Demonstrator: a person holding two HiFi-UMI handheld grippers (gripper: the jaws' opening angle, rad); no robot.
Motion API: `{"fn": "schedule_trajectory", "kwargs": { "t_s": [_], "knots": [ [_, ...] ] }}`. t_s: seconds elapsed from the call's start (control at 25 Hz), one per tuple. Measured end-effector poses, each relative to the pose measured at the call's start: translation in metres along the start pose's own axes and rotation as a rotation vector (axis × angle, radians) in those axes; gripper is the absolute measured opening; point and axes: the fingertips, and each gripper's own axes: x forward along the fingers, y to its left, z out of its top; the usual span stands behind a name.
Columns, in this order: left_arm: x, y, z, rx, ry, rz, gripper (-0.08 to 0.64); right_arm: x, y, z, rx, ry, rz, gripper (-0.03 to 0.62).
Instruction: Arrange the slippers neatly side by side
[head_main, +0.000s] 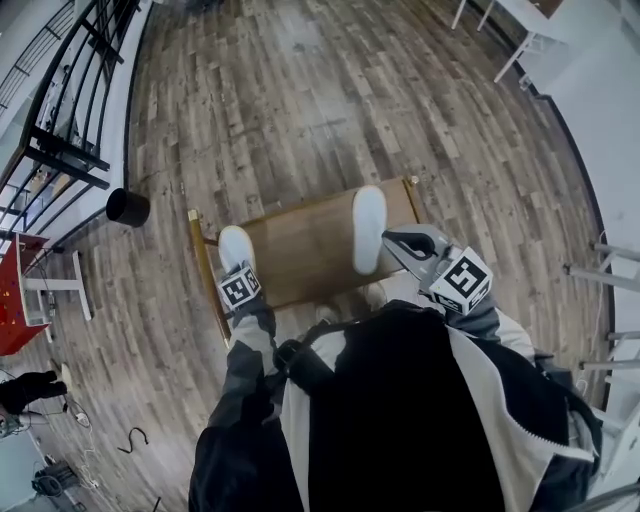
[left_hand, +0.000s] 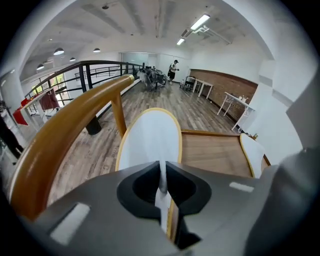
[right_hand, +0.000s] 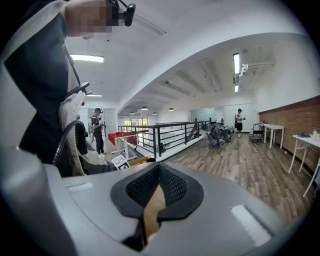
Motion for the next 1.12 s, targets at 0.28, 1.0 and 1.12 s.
{"fn": "schedule_trajectory", "kwargs": {
  "t_s": [0.28,1.0,1.12],
  "knots": [
    [0.010,-0.008,-0.002,-0.008,0.037,-0.024,0.050,-0.003,-0.003,-0.001,0.010,0.003,-0.020,0.005],
    [-0.079,-0.151,0.125,0.229,-0.345,-0.323,0.099,0.014,0.003,0.014,-0.008,-0.039,0.034,0.005],
    [-0.128,-0.187,0.154,0.348,-0.475,-0.400,0.070,0.025,0.009,0.023,-0.020,-0.065,0.057,0.005]
  ]
}}
